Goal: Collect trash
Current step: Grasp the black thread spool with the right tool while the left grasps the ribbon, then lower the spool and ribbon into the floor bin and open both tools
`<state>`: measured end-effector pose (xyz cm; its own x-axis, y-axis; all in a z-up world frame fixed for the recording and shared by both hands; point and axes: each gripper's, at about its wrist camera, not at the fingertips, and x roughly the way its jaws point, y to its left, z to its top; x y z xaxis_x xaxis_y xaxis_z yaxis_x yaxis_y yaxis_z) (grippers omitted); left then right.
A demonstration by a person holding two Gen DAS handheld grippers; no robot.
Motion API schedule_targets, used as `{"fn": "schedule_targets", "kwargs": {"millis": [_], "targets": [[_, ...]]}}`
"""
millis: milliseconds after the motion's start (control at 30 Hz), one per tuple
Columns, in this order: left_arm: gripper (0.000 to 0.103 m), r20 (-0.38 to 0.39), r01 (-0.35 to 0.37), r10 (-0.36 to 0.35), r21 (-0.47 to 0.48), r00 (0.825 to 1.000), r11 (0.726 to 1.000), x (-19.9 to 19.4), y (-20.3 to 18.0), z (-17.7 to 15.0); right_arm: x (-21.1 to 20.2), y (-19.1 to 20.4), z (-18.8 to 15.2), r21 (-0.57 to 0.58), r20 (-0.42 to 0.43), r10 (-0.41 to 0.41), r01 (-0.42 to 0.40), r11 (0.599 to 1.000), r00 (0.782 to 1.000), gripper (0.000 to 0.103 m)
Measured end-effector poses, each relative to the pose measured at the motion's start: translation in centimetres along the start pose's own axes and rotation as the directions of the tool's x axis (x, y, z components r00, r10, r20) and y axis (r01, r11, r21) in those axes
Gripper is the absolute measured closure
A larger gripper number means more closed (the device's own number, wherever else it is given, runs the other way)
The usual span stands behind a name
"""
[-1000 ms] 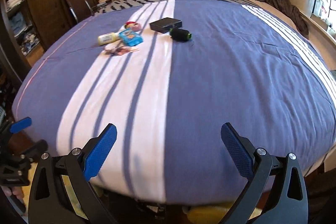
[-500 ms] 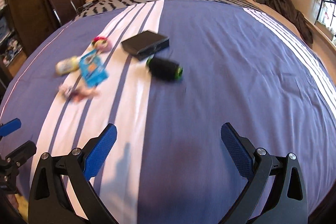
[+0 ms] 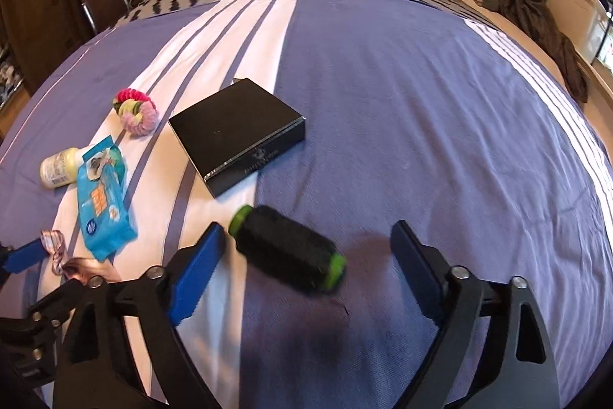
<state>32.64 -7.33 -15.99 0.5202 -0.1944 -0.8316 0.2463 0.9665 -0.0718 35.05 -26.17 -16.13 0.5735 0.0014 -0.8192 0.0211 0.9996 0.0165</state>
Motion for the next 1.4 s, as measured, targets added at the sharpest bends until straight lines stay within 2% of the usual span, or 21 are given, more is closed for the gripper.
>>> {"fn": "schedule_targets", "kwargs": {"millis": [33, 100, 167, 233, 367, 567, 900, 1133, 1300, 1400], "targets": [[0.044, 0.004, -0.009, 0.009, 0.008, 1.000, 1.000, 0.3, -0.1, 0.2, 0.0, 0.0, 0.0, 0.002, 0.001, 0.008, -0.008, 1.000, 1.000, 0.030], [0.054, 0.005, -0.013, 0.013, 0.021, 1.000, 1.000, 0.6, -0.3, 0.6, -0.1, 0.0, 0.1, 0.007, 0.008, 0.025, -0.025, 1.000, 1.000, 0.048], [0.073, 0.003, -0.013, 0.013, 0.030, 1.000, 0.999, 0.6, -0.5, 0.8, -0.3, 0.1, -0.1, 0.012, 0.005, 0.029, -0.029, 1.000, 1.000, 0.048], [0.085, -0.005, 0.005, -0.004, 0.035, 1.000, 0.999, 0.5, -0.5, 0.8, -0.6, 0.3, -0.4, 0.007, -0.001, 0.030, -0.030, 1.000, 1.000, 0.048], [0.088, -0.013, 0.020, -0.019, 0.053, 1.000, 0.998, -0.2, -0.7, 0.0, -1.9, 0.4, -1.8, 0.011, -0.019, 0.055, -0.055, 0.998, 0.998, 0.049], [0.089, 0.002, 0.030, -0.031, 0.071, 1.000, 0.997, -3.0, -0.9, -3.1, -5.7, 0.8, -4.8, 0.011, -0.009, 0.089, -0.089, 0.996, 0.996, 0.049], [0.088, 0.096, 0.045, -0.053, 0.083, 0.994, 0.996, -11.7, -1.2, -9.4, -15.8, 2.4, -10.7, -0.036, 0.091, 0.125, -0.122, 0.992, 0.988, 0.049], [0.088, 0.177, 0.032, -0.052, 0.116, 0.983, 0.993, -18.1, -1.8, -14.4, -23.2, 3.3, -15.3, -0.070, 0.178, 0.175, -0.165, 0.984, 0.968, 0.049], [0.088, 0.221, 0.045, -0.077, 0.149, 0.972, 0.988, -22.0, -2.7, -18.5, -25.9, 4.2, -19.0, -0.093, 0.188, 0.214, -0.200, 0.975, 0.958, 0.049], [0.088, 0.218, 0.058, -0.094, 0.168, 0.971, 0.984, -23.0, -3.3, -20.8, -26.2, 4.9, -21.4, -0.102, 0.163, 0.228, -0.214, 0.972, 0.960, 0.048]]}}
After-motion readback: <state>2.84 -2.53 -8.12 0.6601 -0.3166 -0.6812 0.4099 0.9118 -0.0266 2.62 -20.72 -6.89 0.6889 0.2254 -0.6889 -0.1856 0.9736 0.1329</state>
